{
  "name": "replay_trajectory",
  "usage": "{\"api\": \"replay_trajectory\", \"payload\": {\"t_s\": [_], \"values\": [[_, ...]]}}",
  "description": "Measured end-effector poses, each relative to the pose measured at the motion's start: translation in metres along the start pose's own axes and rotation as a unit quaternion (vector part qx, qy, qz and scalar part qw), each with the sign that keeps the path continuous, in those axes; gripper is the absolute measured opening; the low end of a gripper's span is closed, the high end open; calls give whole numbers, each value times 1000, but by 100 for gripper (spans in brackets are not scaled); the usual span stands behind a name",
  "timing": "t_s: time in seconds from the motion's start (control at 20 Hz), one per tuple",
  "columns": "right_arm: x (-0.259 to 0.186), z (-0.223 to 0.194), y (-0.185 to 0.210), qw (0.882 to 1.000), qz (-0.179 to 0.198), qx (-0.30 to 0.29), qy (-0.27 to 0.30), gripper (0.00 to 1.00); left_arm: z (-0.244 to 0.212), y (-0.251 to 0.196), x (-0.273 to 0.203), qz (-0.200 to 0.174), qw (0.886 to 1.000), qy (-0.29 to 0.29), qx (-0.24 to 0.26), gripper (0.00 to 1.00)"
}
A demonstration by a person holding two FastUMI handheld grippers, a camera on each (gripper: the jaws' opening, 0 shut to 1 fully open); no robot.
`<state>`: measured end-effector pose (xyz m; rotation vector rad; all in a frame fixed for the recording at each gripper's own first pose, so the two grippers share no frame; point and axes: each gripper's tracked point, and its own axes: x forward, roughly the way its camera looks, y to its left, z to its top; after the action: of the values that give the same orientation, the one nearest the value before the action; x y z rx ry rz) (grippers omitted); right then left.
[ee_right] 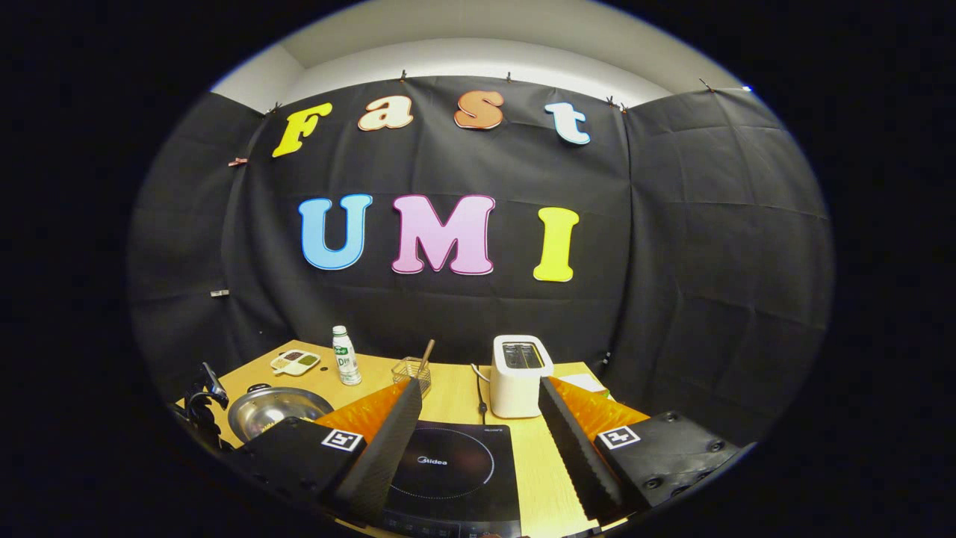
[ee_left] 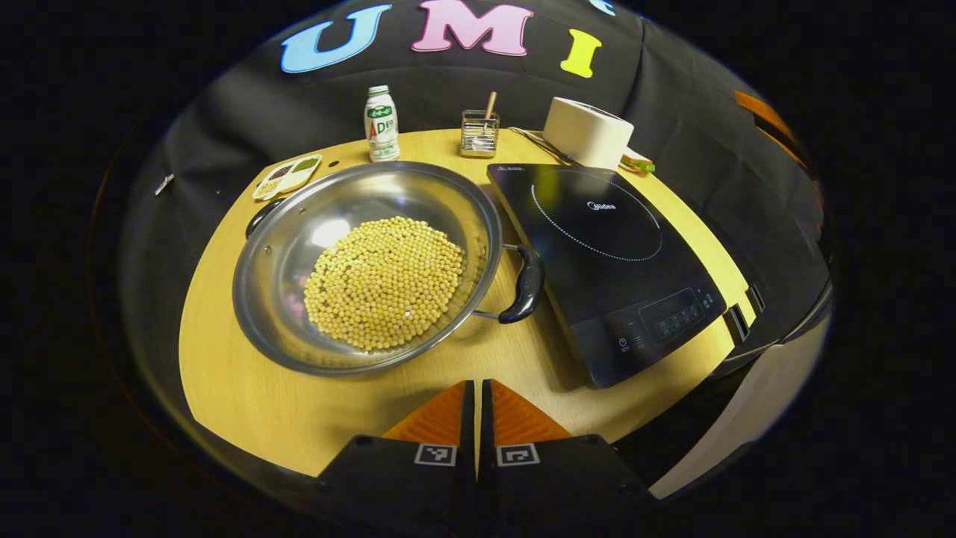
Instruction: First push the handle of the pot to place it horizontally, then grasp the pot with both hands and set it on the induction cooktop.
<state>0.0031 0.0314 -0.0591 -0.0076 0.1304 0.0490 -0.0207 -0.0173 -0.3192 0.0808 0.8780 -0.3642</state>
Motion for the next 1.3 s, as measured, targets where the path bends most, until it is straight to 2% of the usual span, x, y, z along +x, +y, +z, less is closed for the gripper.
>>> {"api": "replay_trajectory", "payload": {"t_s": [0.2,0.5,1.3], "values": [[0,2,-20,1000,-19,1,-1,98,13,-8,15,-3,1000,6,28,5],[1,1,-32,1000,-20,-5,-2,98,30,-19,32,-7,999,5,44,5],[10,-9,-50,1000,-18,2,16,98,76,-26,70,8,1000,-13,18,5]]}}
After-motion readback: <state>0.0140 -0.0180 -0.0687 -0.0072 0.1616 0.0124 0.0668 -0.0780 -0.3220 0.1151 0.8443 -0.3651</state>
